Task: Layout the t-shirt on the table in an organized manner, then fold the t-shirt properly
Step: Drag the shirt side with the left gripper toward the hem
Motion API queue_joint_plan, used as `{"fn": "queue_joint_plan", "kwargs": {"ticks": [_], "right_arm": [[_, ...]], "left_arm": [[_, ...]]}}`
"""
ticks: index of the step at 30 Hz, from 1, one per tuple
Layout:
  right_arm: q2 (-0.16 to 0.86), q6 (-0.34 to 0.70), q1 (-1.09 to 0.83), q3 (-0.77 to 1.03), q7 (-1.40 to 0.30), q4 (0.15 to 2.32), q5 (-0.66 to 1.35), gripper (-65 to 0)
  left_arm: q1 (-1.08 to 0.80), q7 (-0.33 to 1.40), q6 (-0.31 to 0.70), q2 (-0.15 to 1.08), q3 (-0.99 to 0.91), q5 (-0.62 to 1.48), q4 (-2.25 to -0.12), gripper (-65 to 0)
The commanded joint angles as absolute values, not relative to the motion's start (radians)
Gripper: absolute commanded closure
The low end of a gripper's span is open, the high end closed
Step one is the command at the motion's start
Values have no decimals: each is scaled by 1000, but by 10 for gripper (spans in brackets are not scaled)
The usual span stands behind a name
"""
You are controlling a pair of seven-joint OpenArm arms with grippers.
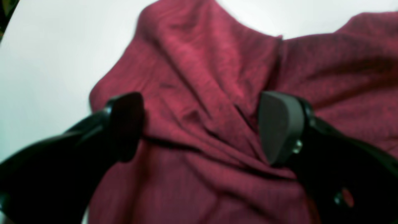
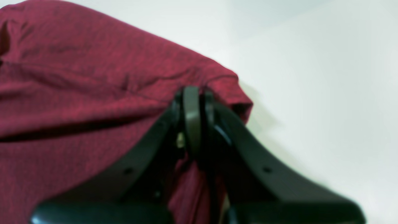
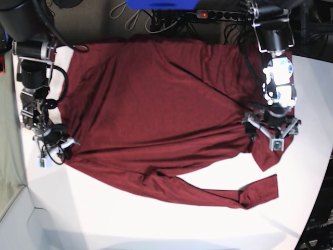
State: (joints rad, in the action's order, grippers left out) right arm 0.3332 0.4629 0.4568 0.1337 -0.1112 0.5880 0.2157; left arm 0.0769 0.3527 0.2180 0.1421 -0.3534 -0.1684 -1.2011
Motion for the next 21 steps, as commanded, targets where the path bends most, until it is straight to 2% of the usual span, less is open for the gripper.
{"fn": "queue_joint_plan", "kwargs": {"ticks": [1,8,15,18,21], "right_arm": [[344,450,475,134,-143,590,196,-15],[338,450,487,131,-143,590,194,-15],[321,452,496,130,-143,590,193,-15],[321,452,496,130,-147,590,193,-15],[321,452,496,130,-148,590,193,-15]], "left_arm": [[42,380,219,137,-358,-179,-1244,-553],[-71,390,219,137,-361,-177,-1448,-553],[64,395,219,139,-361,-177,-1454,-553],[134,395,219,139,-354,-177,-1385,-553],[225,394,219,145,-352,-188,-1205,-553]]}}
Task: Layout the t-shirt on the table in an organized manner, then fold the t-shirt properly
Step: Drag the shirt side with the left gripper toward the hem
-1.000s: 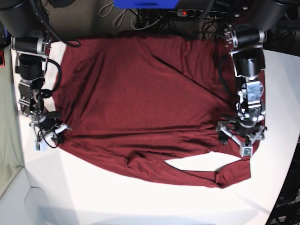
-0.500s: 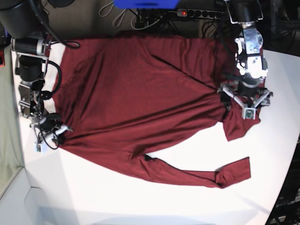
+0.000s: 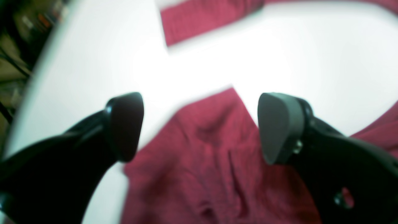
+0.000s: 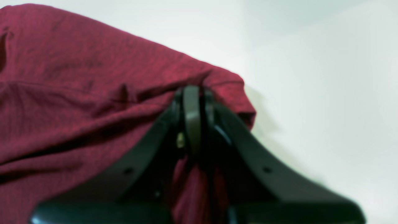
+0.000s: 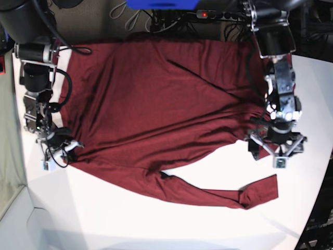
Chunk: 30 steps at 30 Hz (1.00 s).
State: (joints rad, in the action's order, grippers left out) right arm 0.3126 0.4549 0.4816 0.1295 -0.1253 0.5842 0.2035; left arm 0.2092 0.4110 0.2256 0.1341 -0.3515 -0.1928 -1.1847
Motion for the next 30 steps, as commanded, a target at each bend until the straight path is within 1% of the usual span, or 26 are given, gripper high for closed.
{"fn": "queue_joint_plan", "kwargs": {"ticks": [1,3,7,9,10,11,12,15,17,18,21,24,26,30], "right_arm": [[323,452,496,130,-150,590,193,-15],[323,452,496,130,-150,590,193,-15],[325,452,498,130,-148,590,193,-15],[325,452,498,130,-148,590,193,-15],[325,452,498,130,-148,590,193,-15],[325,452,496,130,-148,590,193,-15],[323,452,496,130,-148,590,193,-15],[323,452,495,130,-148,590,193,-15],[323,452,495,130,-148,590,193,-15],[323,452,495,128,-148,590,193,-15],[323,452,495,128,-150,590,193,-15],[323,452,495,128,-150,590,193,-15],[323,452,495,128,-150,590,193,-15],[323,452,495,128,-150,590,191,-15]], "left_arm": [[245,390,219,147,-352,-188,-1138,-553],[274,386,219,150,-352,-188,-1047,-553],[311,380,219,168,-352,-188,-940,-552],[318,331,219,170,-352,-188,-900,-546],[320,303,219,171,-355,-188,-880,-528],[321,272,219,173,-358,-188,-854,-486],[323,248,216,185,-360,-188,-828,-421],[355,186,211,203,-361,-177,-751,-153],[371,143,206,205,-377,-177,-710,-13],[375,127,206,208,-409,-177,-694,0],[427,113,206,213,-524,-177,-665,-16],[501,113,206,219,-605,-177,-621,0],[549,113,206,231,-631,-182,-595,0],[636,111,206,242,-616,-185,-547,0]]}}
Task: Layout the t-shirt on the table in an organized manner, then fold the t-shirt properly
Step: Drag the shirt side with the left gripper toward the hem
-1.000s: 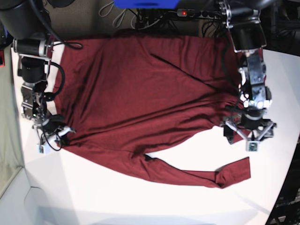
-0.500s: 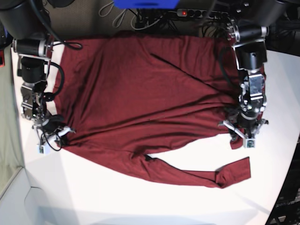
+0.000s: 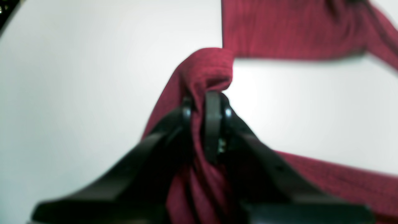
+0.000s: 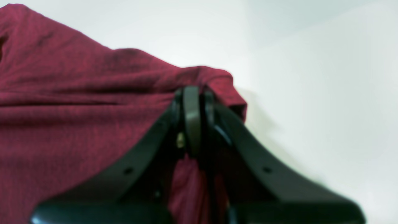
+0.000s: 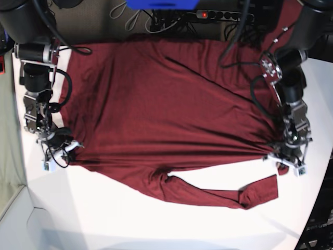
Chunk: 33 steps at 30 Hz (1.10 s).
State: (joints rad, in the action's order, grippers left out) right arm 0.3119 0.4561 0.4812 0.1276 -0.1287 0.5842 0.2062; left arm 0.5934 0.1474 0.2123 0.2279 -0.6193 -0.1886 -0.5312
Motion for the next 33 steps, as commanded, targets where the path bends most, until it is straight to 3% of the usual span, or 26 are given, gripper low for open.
{"fn": "queue_joint_plan", "kwargs": {"ticks": [1,18,22,27,30,33], "right_arm": [[321,452,495,128,-150,590,191,-15],[325,452,495,128,-151,590,191,-15],[325,452,495,128,-151,590,191,-15],[325,452,498,128,-151,590,191,-15],[325,452,499,128,-151,590,191,-15],[325,452,501,128,-151,590,191,-15]], "left_arm": [[654,111,206,242,-613,-185,-538,0],[862,107,113,229,-602,-188,-420,-19],[862,105,113,229,-595,-189,-369,-163],[860,105,114,229,-467,-180,-351,-455],[860,111,114,225,-447,-179,-360,-595],[839,114,114,225,-447,-177,-360,-650]]}}
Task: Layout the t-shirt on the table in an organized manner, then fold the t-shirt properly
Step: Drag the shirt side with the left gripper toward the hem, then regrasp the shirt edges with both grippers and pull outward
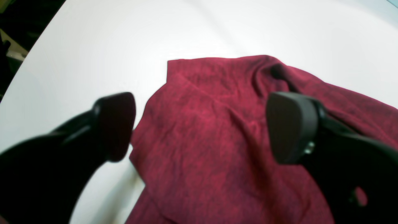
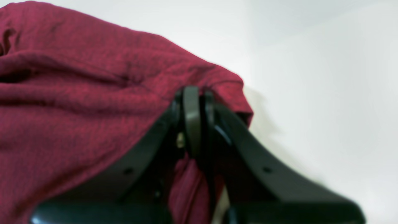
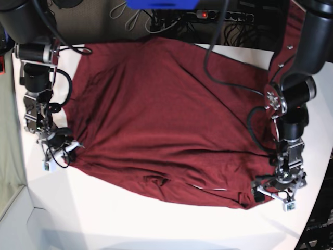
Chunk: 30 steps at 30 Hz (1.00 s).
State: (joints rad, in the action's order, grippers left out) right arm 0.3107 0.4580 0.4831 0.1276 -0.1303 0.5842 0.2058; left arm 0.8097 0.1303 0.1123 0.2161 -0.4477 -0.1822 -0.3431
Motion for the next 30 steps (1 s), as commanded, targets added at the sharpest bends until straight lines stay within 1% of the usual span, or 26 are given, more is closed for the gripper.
{"fn": "queue_joint_plan", "kwargs": {"ticks": [1,4,6,9,14,16,18,19,25,30], "right_arm": [[325,452,501,128,-151,590,191,-15],[343,452,501,128,-151,590,191,-16],[346,452,503,128,-150,590,191,-16],[367,452,526,134,-150,588,191,-16],[374,452,535,136,-150,590,197,-15],[374,452,552,136,-150,590,199,-15],[372,452,559,136,-151,590,199,-15],[372,452,561,136,-151,590,199,-15],[369,452,558,137,-151,619,199,-15],[348,452,530,136,-151,699,196,-16]], "left_arm": [[816,114,116,225,-447,-177,-364,-650],[731,114,117,222,-447,-177,-452,-650],[656,116,117,219,-447,-177,-539,-626],[530,214,119,185,-447,-176,-739,-579],[326,338,119,142,-449,-176,-1063,-461],[257,352,119,125,-449,-176,-1125,-400],[197,352,119,122,-449,-176,-1142,-347],[173,352,119,122,-449,-176,-1145,-339],[56,352,119,134,-450,-176,-1167,-338],[-12,361,120,131,-579,-176,-1248,-338]]}}
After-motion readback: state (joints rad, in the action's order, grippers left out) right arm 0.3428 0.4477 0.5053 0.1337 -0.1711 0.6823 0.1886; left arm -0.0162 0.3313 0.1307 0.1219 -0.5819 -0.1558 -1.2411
